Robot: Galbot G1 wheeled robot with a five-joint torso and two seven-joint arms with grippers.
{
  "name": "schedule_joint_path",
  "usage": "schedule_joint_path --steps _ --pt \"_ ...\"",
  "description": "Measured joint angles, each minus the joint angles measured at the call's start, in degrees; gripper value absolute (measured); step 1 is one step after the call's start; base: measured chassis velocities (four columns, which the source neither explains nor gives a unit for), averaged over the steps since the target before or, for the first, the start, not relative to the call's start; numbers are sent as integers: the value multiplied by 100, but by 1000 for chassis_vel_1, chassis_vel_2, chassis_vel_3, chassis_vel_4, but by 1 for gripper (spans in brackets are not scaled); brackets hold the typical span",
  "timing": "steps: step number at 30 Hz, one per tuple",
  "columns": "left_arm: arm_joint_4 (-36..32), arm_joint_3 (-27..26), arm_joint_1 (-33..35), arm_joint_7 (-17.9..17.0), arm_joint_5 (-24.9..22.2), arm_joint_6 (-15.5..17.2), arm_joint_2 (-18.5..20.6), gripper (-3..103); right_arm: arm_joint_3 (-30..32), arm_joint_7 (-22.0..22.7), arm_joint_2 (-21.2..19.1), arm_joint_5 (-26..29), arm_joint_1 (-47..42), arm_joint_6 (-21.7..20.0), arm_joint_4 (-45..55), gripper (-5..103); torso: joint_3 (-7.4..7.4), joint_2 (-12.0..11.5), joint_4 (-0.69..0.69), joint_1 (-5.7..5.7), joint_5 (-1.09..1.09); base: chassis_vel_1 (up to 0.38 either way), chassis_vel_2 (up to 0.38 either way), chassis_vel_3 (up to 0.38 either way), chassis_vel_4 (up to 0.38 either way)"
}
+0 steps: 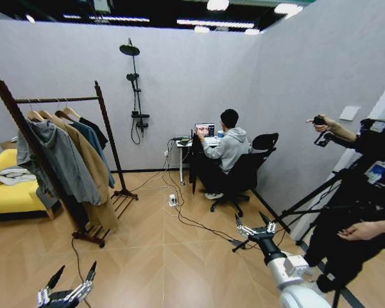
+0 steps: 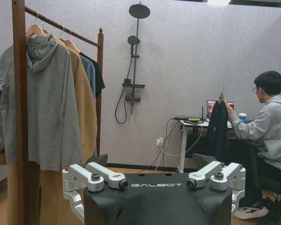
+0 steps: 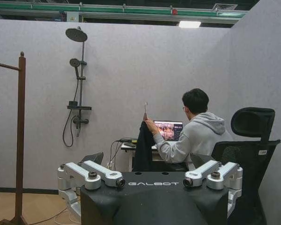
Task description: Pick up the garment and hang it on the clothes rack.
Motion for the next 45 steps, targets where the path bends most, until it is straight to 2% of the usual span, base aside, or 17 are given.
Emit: schedule_joint_path --steps 4,13,15,18,22,31,32,35,38,40,41,43,44,45 --pt "0 0 0 0 0 0 0 100 73 -170 -6 20 -4 5 0 100 0 0 0 0 1 -112 124 122 -112" --pt "0 0 0 0 0 0 0 100 87 -185 -14 64 -6 23 33 100 0 0 -1 2 -2 -215 205 202 -197" --pt "0 0 0 0 0 0 0 100 89 -185 -23 72 -8 26 33 100 2 -1 2 3 4 -241 273 238 -247" --pt "0 0 0 0 0 0 0 100 99 -185 -33 96 -15 27 49 100 0 0 0 2 -4 -293 286 282 -287" --pt "0 0 0 0 0 0 0 100 100 -184 -34 115 -18 27 52 100 2 -2 0 3 3 -316 321 333 -315" --pt "0 0 0 0 0 0 0 100 87 -220 -61 128 -25 54 -13 100 3 -3 0 6 -1 -366 357 374 -376" --pt "0 0 0 0 0 0 0 100 86 -221 -71 130 -26 62 -27 100 3 -4 0 7 5 -335 339 363 -370" --pt "0 0 0 0 0 0 0 100 89 -228 -99 151 -50 84 -33 100 -1 1 -1 1 -4 -350 347 369 -365" --pt "0 0 0 1 0 0 0 100 101 -229 -119 196 -61 108 -51 100 2 -3 1 4 8 -347 347 356 -342" --pt "0 0 0 -1 0 0 0 100 131 -232 -130 219 -74 133 -57 100 -1 1 0 0 -7 -357 346 373 -355" --pt "0 0 0 -1 0 0 0 100 131 -232 -130 219 -74 133 -57 100 -1 1 0 0 -7 -375 346 360 -364" --pt "0 0 0 3 0 0 0 100 154 -238 -146 241 -91 144 -66 100 2 -2 0 3 9 -351 353 343 -329" --pt "0 0 0 3 0 0 0 100 154 -238 -146 241 -91 144 -66 100 2 -2 0 3 9 -360 373 325 -329" --pt "0 0 0 0 0 0 0 100 166 -240 -147 250 -97 152 -66 100 0 0 -1 1 -1 -360 373 379 -341"
